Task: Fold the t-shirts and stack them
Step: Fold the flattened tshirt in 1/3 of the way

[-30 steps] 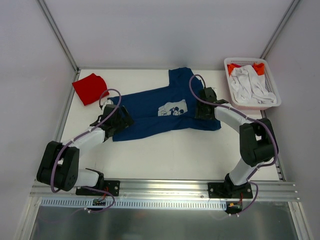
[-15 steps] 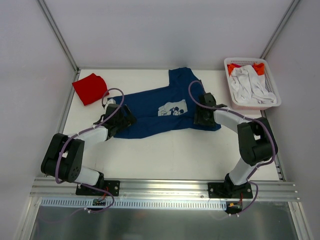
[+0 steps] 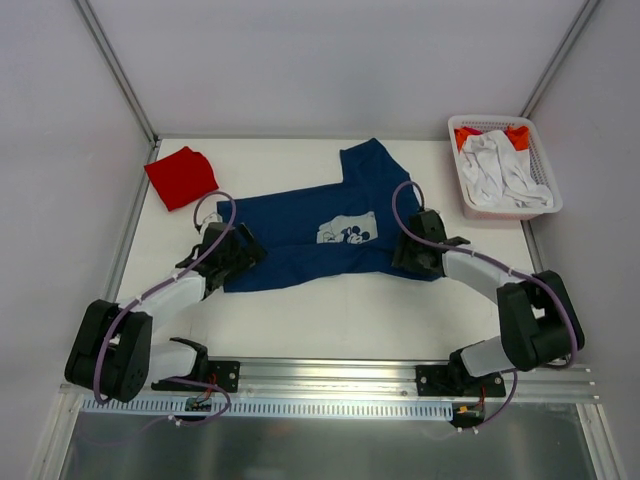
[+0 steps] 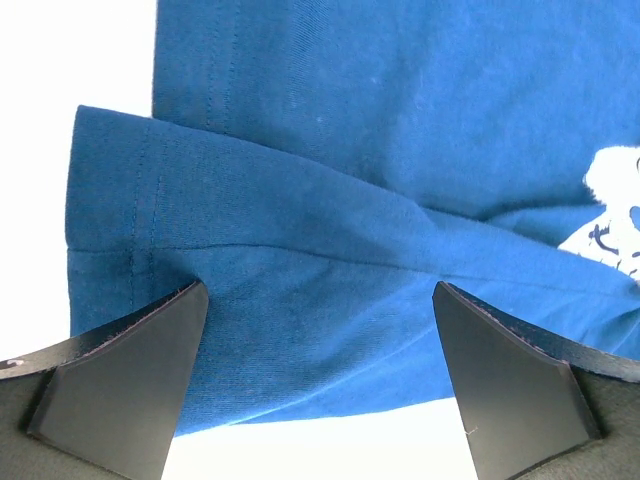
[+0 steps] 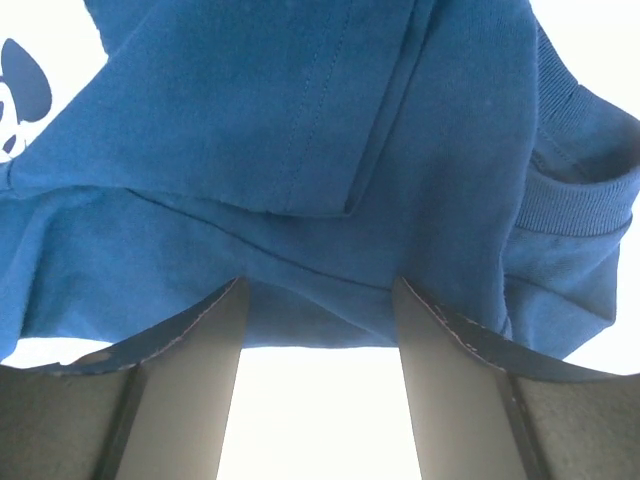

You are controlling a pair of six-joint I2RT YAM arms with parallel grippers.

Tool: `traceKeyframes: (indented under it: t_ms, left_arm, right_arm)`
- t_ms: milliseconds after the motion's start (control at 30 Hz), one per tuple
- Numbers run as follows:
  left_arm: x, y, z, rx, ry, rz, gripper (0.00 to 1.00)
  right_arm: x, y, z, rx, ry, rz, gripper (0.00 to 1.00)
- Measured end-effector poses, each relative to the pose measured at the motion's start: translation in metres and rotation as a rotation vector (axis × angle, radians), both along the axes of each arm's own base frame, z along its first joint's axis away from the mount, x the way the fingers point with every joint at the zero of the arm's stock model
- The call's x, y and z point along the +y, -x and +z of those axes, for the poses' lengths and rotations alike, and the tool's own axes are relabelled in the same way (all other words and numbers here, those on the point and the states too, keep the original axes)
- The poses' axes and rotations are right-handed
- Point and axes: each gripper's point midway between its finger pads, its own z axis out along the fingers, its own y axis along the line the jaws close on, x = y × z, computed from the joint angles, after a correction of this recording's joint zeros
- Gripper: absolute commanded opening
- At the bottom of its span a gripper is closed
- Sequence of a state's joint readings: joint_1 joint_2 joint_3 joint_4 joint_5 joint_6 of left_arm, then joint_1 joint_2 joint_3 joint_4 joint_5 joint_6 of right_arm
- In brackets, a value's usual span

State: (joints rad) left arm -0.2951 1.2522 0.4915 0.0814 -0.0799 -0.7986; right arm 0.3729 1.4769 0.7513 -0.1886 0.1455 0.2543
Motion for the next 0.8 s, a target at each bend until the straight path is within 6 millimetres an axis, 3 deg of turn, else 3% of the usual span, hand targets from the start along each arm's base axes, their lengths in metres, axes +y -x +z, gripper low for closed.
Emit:
traceKeyframes:
  t_ms: [267, 533, 800]
  left_arm:
    - [0.01, 0.029, 0.003, 0.048, 0.0, 0.036, 0.98]
    - [0.022, 0.045, 0.009, 0.05, -0.018, 0.077, 0.98]
    - [0.025, 0.048, 0.018, 0.041, -0.029, 0.071, 0.98]
  right_arm:
    - [0.008, 0.043, 0.009, -0.009, -0.032, 0.018, 0.63]
    - [0.013, 0.077, 0.01, -0.022, -0.042, 0.032, 0.63]
    - [0.009, 0.082, 0.019, -0.028, 0.018, 0.052, 0.63]
